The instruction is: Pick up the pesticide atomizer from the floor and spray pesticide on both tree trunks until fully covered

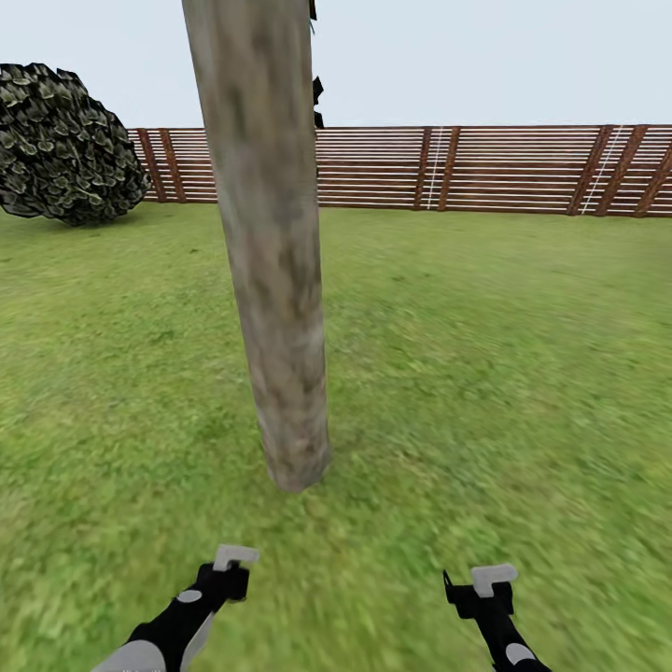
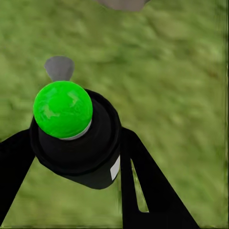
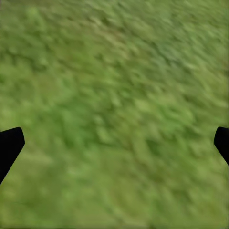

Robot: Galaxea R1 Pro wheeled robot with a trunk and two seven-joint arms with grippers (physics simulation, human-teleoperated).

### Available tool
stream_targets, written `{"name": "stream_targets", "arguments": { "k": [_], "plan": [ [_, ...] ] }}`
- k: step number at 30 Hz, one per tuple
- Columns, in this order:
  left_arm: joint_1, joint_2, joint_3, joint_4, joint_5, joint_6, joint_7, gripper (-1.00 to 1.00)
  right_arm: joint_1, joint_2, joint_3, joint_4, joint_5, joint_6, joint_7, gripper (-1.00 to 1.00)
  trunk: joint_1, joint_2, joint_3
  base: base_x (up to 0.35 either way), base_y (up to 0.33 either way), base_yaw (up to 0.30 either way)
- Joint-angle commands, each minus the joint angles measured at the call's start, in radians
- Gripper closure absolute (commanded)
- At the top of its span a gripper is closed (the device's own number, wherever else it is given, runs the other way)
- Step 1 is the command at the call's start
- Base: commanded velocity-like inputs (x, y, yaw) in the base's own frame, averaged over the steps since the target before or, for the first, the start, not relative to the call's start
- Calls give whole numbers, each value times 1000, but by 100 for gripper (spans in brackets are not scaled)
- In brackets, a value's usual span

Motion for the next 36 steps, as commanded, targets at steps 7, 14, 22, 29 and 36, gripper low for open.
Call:
{"name": "stream_targets", "arguments": {
  "k": [7, 14, 22, 29, 36],
  "plan": [
    [-74, -42, 11, -95, -1, 145, -4, 100, -1, -1, -7, 2, 13, -2, -4, -100, 0, 0, -1, -24, 0, 0],
    [-74, -42, 12, -95, -1, 143, -2, 100, -1, -1, -7, 2, 13, -2, -4, -100, 0, 0, -1, 135, 0, 0],
    [-72, -41, 12, -94, -1, 142, -2, 100, -1, -1, -7, 2, 14, -2, -4, -100, 0, 0, -1, 281, 0, -167],
    [-76, -58, 9, -97, -1, 142, -14, 100, -1, -1, -7, 2, 13, -2, -6, -100, 0, 0, -1, 38, 0, -118],
    [-76, -64, 14, -98, -2, 142, -16, 100, -1, -2, -7, 2, 14, -2, -6, -100, 0, 0, -1, -5, 0, -2]
  ]
}}
